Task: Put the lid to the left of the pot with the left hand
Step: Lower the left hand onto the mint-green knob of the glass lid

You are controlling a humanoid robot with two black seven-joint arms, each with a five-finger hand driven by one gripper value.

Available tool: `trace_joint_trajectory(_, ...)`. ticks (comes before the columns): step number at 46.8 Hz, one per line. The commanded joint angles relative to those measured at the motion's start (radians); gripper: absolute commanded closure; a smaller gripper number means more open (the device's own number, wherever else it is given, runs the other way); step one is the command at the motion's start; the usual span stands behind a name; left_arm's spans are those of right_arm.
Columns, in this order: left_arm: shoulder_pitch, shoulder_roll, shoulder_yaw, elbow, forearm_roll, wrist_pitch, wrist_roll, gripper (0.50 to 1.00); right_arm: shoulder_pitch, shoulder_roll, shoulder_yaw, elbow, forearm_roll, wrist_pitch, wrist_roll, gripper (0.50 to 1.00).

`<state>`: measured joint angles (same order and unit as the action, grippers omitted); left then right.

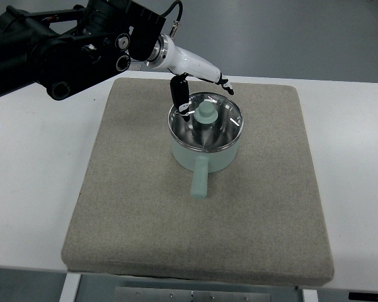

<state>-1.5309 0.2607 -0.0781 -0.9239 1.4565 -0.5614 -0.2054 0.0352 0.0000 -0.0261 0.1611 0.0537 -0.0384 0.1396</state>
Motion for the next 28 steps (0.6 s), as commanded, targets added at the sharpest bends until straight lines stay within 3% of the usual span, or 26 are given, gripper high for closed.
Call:
trace_joint_trajectory(1, -0.005, 0.0, 0.001, -0.003, -0.001, 0.0, 0.0, 0.585, 0.0, 0.0, 0.0, 0.0, 0.0, 0.0, 0.0, 0.576)
trace_joint_trajectory(21, -0.003, -0.001, 0.004, -0.003, 0.025, 0.0, 0.0, 0.703, 0.0, 0.0, 0.0, 0.0, 0.0, 0.0, 0.0, 0.576)
trace_joint_trajectory(28, -0.003, -0.008, 0.003, -0.004, 0.025, 0.0, 0.0, 0.709, 0.0, 0.0, 0.0, 0.0, 0.0, 0.0, 0.0, 0.576)
